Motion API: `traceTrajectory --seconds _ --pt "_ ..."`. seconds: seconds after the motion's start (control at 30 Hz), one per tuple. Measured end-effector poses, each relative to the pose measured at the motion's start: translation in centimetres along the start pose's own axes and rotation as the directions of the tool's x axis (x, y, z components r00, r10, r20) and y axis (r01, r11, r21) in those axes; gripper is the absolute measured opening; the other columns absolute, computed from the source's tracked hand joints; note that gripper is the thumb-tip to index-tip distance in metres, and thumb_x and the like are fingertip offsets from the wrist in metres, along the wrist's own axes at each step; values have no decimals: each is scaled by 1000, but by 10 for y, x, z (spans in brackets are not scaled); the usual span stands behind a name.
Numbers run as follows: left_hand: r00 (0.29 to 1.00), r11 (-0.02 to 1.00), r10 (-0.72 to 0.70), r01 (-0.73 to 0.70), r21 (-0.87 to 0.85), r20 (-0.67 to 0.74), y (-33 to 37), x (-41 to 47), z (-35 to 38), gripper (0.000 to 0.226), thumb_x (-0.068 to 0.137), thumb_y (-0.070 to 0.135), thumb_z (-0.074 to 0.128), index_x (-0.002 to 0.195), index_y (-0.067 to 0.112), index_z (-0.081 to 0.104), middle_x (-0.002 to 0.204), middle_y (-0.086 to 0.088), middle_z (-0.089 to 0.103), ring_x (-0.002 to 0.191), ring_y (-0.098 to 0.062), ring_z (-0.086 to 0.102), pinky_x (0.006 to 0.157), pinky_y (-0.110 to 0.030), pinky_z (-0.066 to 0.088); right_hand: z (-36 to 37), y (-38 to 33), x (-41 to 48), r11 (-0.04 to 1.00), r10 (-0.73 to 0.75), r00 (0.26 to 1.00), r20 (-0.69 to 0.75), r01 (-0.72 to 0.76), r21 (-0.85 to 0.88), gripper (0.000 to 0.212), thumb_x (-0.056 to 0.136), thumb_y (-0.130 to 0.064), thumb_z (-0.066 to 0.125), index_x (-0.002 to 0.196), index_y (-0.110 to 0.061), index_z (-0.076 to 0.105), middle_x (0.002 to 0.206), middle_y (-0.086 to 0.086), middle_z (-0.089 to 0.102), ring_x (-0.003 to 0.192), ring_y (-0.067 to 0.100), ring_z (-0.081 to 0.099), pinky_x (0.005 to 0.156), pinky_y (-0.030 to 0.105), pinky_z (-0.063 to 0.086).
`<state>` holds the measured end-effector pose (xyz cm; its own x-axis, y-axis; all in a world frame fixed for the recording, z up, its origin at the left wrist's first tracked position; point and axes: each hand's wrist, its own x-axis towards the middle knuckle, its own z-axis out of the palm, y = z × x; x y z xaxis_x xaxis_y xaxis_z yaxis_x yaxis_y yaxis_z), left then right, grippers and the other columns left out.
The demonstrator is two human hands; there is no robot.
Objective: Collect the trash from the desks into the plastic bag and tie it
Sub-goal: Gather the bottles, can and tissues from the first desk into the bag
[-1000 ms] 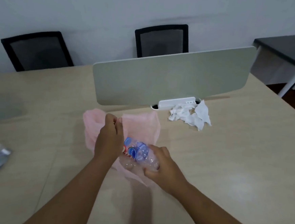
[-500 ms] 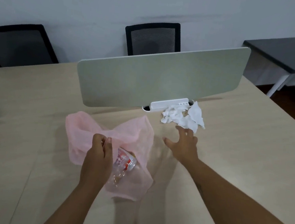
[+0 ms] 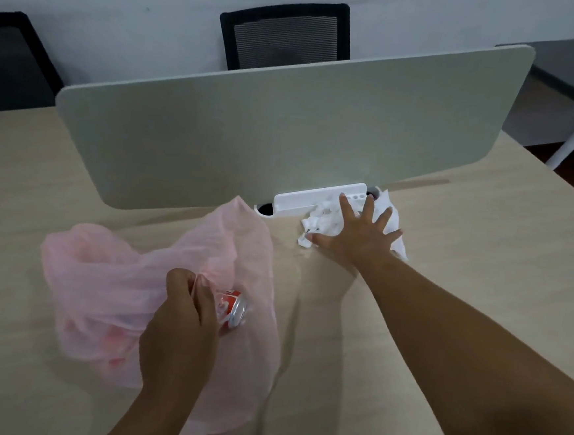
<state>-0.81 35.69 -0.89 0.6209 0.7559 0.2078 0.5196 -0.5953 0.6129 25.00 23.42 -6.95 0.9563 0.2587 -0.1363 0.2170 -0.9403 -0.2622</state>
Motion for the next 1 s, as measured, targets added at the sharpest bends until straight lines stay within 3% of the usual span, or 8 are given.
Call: traceTrajectory --seconds 0.17,0.27,0.37,0.47,0.73,0.8,0.9,1.0 --pt "1000 1000 17 -17 6 3 -3 5 2 16 97 39 34 90 24 36 64 -7 56 61 -33 51 58 -42 43 12 -4 18 1000 2 1000 13 -3 5 104 61 -94 39 150 -48 9 162 7 -4 145 47 -4 107 74 5" --pt "1000 1000 -4 4 -21 6 -4 7 2 16 98 39 35 88 27 35 65 -7 57 63 -34 53 59 -43 45 31 8 19 1000 1 998 -62 -3 -24 84 70 -85 46 143 -45 33 155 7 28 140 49 20 101 75 15" --pt "1000 999 -22 22 -48 -4 -5 8 4 15 99 38 35 88 27 36 68 -9 59 67 -36 57 61 -45 47 45 18 13 987 -123 960 -253 92 -133 47 81 -54 51 116 -25 61 119 13 58 106 44 53 85 57 40" --pt "1000 997 -32 31 -68 -2 -4 7 5 16 99 37 36 89 26 36 68 -9 60 66 -36 58 61 -47 49 58 32 0 986 -159 891 -425 121 -115 27 77 -14 45 96 -10 64 87 16 60 74 36 57 62 39 44" --pt "1000 999 -2 3 -50 17 1 6 -21 16 101 35 37 92 22 37 71 -11 62 69 -39 61 63 -47 50 54 43 -68 857 -459 762 -457 242 -455 17 89 4 50 80 -7 60 67 6 48 57 22 48 52 33 42" --pt "1000 998 13 -13 -67 14 2 8 -34 17 102 36 36 95 20 38 73 -11 62 71 -39 62 62 -45 49 37 21 -96 858 -496 734 -464 332 -393 27 90 9 41 80 -6 61 68 7 49 58 23 51 54 34 48" --pt "1000 996 1 0 -90 9 0 8 -58 18 103 35 34 98 18 39 75 -11 63 74 -39 63 63 -44 49 14 -18 -146 858 -479 761 -437 511 -52 16 91 0 45 93 -3 60 87 12 59 78 28 60 65 36 53" --pt "1000 986 14 -12 -164 10 -3 2 -90 18 104 36 34 96 20 38 75 -11 64 75 -37 63 65 -45 51 3 -62 -201 700 -652 611 -448 713 -46 22 95 -5 34 99 -3 56 90 13 61 78 29 61 70 36 50"
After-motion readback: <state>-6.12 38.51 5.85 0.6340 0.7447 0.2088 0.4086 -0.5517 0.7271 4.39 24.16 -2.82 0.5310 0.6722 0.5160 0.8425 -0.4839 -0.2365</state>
